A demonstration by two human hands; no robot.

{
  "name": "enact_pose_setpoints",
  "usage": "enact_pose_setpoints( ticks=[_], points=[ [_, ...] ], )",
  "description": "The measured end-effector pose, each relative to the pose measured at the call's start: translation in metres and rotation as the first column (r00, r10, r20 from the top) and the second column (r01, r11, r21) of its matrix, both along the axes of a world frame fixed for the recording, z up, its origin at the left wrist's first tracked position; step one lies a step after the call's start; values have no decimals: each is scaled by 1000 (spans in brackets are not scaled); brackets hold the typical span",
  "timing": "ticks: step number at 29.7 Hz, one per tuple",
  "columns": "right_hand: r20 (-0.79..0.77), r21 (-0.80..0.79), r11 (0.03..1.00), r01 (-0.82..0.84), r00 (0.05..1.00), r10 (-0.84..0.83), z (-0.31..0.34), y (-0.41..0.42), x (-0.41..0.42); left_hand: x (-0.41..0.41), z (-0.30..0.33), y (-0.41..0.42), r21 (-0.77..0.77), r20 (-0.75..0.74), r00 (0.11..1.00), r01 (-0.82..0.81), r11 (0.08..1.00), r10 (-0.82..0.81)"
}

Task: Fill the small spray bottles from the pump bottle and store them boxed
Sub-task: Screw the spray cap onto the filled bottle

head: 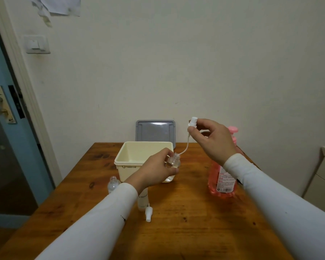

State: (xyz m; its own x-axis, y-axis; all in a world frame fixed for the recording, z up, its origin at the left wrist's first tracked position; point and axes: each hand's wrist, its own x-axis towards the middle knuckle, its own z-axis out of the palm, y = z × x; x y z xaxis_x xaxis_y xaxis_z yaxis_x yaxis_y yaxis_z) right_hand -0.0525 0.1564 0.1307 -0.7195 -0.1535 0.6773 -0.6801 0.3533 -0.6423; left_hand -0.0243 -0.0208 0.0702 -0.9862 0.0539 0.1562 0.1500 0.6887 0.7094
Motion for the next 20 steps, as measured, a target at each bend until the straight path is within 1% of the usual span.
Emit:
enact_pose_setpoints(
  ticks=[6, 10, 15, 20],
  points=[
    [-5, 77, 997, 1, 1000, -1, -3, 0, 0, 0, 1, 2, 16, -1, 1000, 16, 1000, -15],
    [44, 126, 991, -43, 998, 38, -18, -5, 0, 1, 4, 6, 22, -8, 999, 40, 999, -40],
    [188, 122, 985, -122, 977, 98, -32, -6, -5, 1, 8, 6, 32, -32, 998, 50, 998, -49],
    [260, 38, 988, -153, 956, 138, -42, -3, -9, 2, 11, 7, 21, -61, 997, 49, 999, -48]
  ],
)
